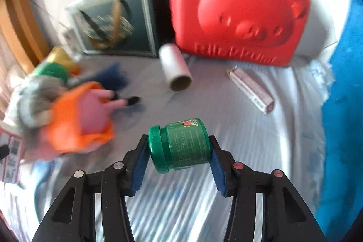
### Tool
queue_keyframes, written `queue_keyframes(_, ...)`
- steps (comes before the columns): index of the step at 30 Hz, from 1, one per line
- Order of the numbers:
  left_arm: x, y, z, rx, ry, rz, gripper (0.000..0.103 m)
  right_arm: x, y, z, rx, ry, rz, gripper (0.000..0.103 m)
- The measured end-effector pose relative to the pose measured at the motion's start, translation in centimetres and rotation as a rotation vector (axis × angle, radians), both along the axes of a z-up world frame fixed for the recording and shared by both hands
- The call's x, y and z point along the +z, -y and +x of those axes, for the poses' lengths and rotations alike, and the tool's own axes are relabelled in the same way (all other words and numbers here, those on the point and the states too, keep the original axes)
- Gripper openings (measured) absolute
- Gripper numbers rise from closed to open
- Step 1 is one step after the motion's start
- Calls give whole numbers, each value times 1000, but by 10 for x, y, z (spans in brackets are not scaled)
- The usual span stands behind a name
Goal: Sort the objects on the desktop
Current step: 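Carry the tissue pack with the left gripper while the right carries the green jar into the bin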
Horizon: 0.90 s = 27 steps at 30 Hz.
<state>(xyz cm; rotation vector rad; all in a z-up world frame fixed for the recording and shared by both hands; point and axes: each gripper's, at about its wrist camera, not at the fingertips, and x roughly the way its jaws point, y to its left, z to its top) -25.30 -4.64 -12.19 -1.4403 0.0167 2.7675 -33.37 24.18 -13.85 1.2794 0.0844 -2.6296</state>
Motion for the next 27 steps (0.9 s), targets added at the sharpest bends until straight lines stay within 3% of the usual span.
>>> queue_keyframes(9, 89, -44, 79, -98, -194, 36, 52, 125, 3, 143, -17, -240, -51, 49)
queue_keyframes(13, 120, -77, 110, -157, -257, 63, 52, 170, -20, 200, -47, -355, -51, 49)
queue_keyframes(20, 162, -152, 149, -285, -353, 93, 52, 219, -81, 270, -164, -491, -19, 49)
queue_keyframes(27, 191, -253, 188, -450, -409, 118, 52, 242, -170, 313, -312, -546, 10, 49)
